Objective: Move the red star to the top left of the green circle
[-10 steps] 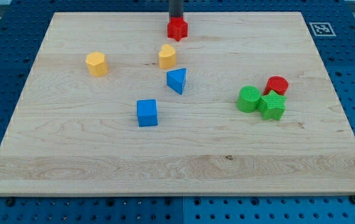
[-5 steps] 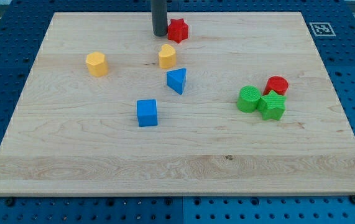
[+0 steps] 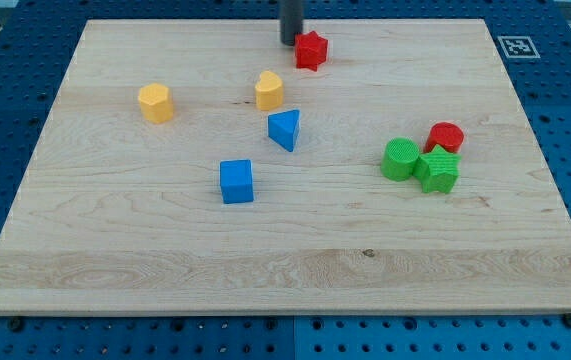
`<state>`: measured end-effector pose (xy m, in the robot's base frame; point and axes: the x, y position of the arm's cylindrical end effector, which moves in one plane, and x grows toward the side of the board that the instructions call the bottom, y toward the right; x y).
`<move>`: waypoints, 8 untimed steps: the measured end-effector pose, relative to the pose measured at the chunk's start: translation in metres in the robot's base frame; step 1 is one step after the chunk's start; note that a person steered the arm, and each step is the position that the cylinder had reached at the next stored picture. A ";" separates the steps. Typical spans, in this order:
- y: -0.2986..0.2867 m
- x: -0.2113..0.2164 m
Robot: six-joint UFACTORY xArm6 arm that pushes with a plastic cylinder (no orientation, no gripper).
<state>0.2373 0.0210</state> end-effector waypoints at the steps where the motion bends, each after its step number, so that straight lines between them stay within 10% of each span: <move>1: 0.005 0.000; 8: -0.009 0.049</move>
<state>0.2866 0.0119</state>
